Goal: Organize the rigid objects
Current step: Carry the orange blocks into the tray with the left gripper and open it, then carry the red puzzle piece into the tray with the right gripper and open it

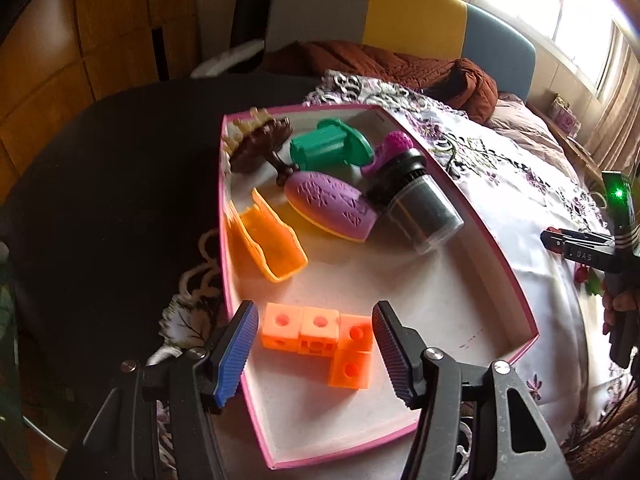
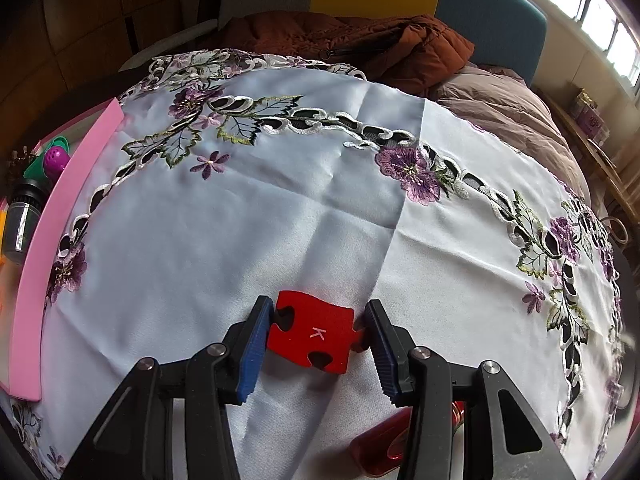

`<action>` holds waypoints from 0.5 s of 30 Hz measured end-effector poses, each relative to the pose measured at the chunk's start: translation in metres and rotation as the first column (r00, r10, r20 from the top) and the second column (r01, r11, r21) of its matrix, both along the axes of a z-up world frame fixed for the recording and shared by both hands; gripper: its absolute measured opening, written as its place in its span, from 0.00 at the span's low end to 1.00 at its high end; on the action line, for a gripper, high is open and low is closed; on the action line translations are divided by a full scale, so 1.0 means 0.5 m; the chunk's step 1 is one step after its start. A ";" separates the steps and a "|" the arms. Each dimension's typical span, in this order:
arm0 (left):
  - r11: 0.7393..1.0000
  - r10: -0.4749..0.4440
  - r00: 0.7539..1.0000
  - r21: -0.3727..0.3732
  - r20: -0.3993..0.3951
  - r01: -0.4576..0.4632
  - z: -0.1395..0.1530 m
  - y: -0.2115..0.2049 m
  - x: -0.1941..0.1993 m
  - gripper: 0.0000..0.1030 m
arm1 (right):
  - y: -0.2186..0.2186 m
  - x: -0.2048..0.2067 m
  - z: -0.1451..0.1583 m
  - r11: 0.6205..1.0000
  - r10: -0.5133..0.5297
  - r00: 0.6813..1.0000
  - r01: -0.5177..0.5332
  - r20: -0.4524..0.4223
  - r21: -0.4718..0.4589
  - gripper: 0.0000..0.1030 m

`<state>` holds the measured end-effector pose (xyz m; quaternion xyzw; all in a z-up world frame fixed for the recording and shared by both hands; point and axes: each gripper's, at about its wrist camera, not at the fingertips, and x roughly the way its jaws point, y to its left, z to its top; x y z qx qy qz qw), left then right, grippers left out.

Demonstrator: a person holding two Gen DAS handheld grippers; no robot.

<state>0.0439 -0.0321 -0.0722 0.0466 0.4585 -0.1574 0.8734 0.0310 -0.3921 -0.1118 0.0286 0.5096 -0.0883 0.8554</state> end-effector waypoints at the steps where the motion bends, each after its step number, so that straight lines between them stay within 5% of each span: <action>1: 1.000 -0.002 1.000 0.010 0.017 0.001 0.004 -0.002 -0.002 0.58 | 0.001 0.000 0.000 1.000 0.001 1.000 -0.001 0.000 -0.002 0.46; 15: 0.999 0.030 0.997 0.033 0.077 -0.033 0.034 0.009 -0.010 0.58 | 0.006 0.001 0.001 1.000 0.015 1.000 -0.015 -0.001 -0.026 0.46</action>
